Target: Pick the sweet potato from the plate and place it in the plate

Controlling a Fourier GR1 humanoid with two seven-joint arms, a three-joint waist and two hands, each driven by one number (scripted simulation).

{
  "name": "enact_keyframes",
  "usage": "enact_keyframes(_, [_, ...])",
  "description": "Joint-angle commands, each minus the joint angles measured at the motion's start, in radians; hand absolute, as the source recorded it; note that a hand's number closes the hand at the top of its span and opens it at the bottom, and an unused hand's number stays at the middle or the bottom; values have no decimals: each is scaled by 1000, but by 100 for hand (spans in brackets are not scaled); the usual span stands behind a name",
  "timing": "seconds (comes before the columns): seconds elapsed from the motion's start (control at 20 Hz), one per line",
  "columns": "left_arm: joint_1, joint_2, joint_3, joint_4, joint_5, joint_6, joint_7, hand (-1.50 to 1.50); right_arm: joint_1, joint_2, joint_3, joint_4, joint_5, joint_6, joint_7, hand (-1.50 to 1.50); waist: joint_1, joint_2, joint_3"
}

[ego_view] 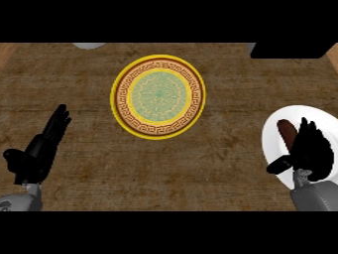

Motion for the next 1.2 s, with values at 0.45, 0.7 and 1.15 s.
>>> enact_keyframes(0.45, [25, -11, 50, 18, -28, -60, -49, 0, -77, 49, -66, 226, 3, 11, -202, 150, 4, 1, 1])
enact_keyframes(0.7, [17, -49, 45, 3, -46, -44, -19, 0, -30, 48, -84, 186, 11, -28, -263, 150, -1, 0, 1])
enact_keyframes(1.15, [51, -53, 55, 15, -59, -18, -40, 0, 282, 328, 126, -153, 152, -195, 18, 150, -45, -15, -2])
